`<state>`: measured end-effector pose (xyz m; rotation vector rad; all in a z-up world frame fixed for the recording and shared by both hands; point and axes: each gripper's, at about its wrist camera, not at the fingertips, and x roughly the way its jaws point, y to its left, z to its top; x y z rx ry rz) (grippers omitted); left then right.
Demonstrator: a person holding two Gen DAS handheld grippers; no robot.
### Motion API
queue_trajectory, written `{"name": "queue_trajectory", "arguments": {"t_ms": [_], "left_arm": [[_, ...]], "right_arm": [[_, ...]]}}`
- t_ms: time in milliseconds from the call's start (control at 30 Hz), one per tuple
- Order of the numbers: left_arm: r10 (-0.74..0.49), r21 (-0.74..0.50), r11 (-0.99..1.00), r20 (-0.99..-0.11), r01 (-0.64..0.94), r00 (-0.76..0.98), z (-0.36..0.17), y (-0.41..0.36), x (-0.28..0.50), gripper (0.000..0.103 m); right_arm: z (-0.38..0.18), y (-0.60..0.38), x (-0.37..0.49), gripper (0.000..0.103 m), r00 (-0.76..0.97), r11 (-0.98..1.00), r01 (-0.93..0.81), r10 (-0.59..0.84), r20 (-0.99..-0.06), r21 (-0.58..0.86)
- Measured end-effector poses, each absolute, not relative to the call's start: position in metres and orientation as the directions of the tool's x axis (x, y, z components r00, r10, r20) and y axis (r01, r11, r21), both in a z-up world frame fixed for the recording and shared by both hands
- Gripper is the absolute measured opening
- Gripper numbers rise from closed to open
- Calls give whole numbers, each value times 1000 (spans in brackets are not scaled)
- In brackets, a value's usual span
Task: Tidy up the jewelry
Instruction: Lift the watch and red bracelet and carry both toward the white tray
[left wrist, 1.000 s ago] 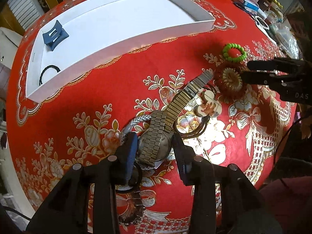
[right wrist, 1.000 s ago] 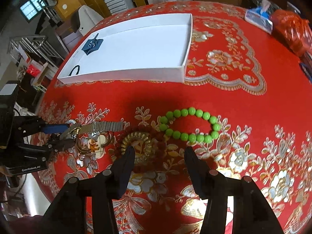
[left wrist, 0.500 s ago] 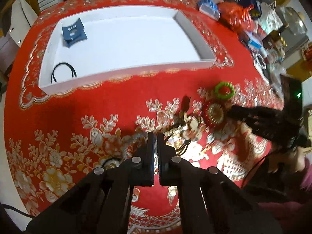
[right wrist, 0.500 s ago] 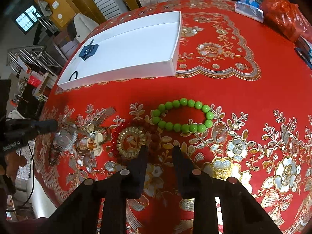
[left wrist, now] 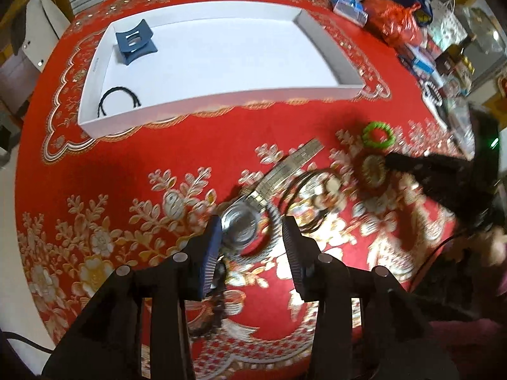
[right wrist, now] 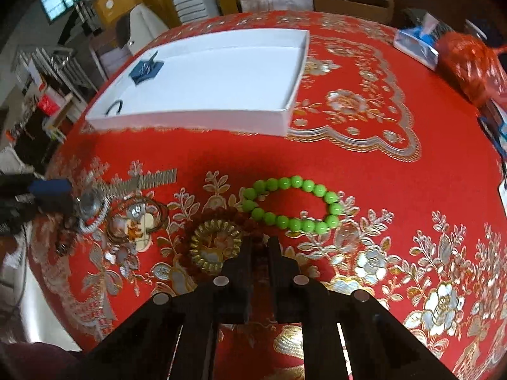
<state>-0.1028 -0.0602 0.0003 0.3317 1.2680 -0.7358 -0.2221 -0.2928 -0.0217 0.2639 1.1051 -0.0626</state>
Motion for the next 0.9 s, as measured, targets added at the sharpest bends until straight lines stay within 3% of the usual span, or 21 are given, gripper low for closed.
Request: {"name": "queue_trajectory", "arguments": {"t_ms": [300, 400, 467, 567, 667, 800, 900], "left_arm": [[-199, -38, 643, -973, 765, 119, -27, -77, -104, 39], [-210, -55, 643, -972, 764, 107, -31, -81, -99, 38], [-213, -48, 635, -970, 771, 116, -33, -84, -99, 31], [-217, -37, 630, -968, 776, 130, -33, -86, -101, 28], [-278, -83, 658, -951, 748, 139, -19, -80, -99, 11], [-263, -58, 674, -951, 736, 165, -15, -79, -98, 10], [-279, -113, 705, -952, 700, 128, -16, -73, -94, 10]], "right_arm": [[9, -299, -228, 8, 516, 946, 186, 136, -846, 266], [18, -300, -230, 8, 533, 941, 184, 147, -833, 283], [24, -300, -230, 8, 543, 940, 182, 147, -827, 287], [31, -303, -230, 8, 560, 935, 183, 156, -814, 305], [40, -305, -230, 8, 579, 929, 179, 167, -798, 323], [49, -305, -226, 8, 594, 933, 163, 168, -787, 322], [51, -307, -226, 8, 600, 928, 162, 177, -780, 336]]}}
